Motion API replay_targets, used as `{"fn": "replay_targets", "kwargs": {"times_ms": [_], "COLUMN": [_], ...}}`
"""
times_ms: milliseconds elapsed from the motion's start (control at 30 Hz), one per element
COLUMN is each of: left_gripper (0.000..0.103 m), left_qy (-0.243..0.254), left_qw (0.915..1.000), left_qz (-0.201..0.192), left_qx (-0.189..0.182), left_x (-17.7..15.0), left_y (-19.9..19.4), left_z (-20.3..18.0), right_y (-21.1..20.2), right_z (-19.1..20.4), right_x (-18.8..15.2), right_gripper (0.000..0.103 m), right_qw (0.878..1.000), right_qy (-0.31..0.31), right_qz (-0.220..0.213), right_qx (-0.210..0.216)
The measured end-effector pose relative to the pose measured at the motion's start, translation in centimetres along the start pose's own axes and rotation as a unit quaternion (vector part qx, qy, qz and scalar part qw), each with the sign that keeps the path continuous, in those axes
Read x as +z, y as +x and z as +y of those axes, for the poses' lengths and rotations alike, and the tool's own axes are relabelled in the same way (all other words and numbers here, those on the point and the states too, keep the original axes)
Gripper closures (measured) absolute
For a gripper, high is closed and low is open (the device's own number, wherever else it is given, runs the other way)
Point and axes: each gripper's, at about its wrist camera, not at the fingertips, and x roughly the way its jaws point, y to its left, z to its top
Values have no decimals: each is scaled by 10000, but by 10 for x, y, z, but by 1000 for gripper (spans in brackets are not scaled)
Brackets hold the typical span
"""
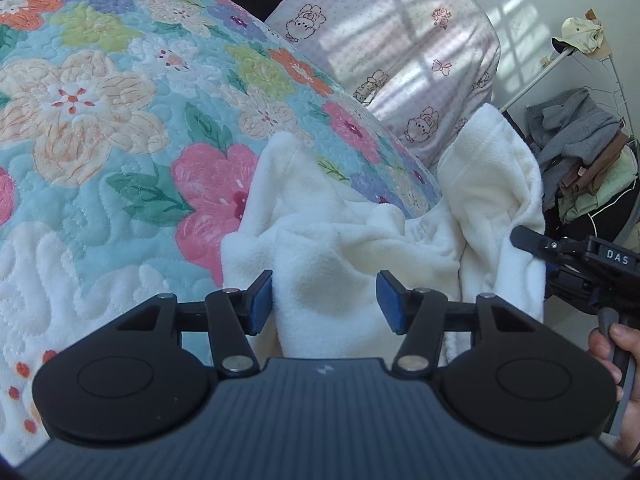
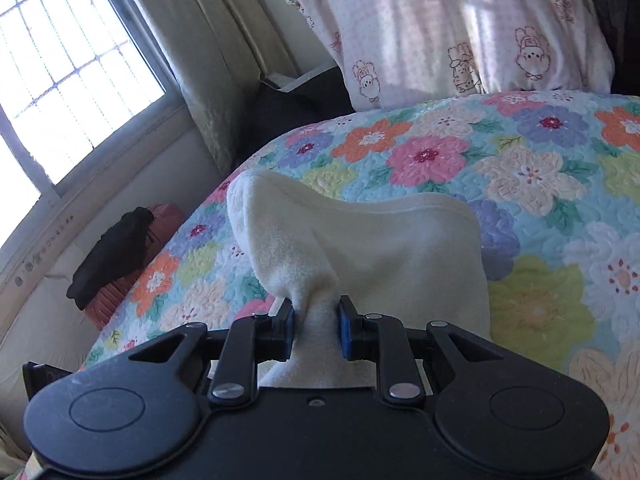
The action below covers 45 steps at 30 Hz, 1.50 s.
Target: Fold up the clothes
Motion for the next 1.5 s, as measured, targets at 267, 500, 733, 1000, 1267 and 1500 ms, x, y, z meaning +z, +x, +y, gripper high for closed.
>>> {"fn": "replay_targets", "kwargs": {"times_ms": [267,500,733,1000,1267,1500], "left_gripper": [84,85,78,75,64,16], "left_qy": [1036,984,289,-15,476,733], "left_qw": [9930,9908,9981,9972,9972,9963], "left_qz": [-474,-864,15,-508,-572,388], "left_qx": [315,349,543,548,-71,218], "left_x": [0,20,21,29,21,-2], "left_y": [-1,-12,17,-30,-52,-11], "left_z": [-49,-48,16,20,-16,-44], "right_y": [-19,-20,55,153,33,-32], "right_z": [-39,-34,33,39,31,-15], "right_x": [-20,-3,9,6,6,-59], "right_gripper": [78,77,77,67,39,39], "right_qw": [9965,9899,9937,9859,9835,9931], "right_qy": [472,594,-268,148,155,-950], "right_qz": [-487,-666,248,1465,687,672], "right_qx": [484,1104,1055,791,1668,-126]}}
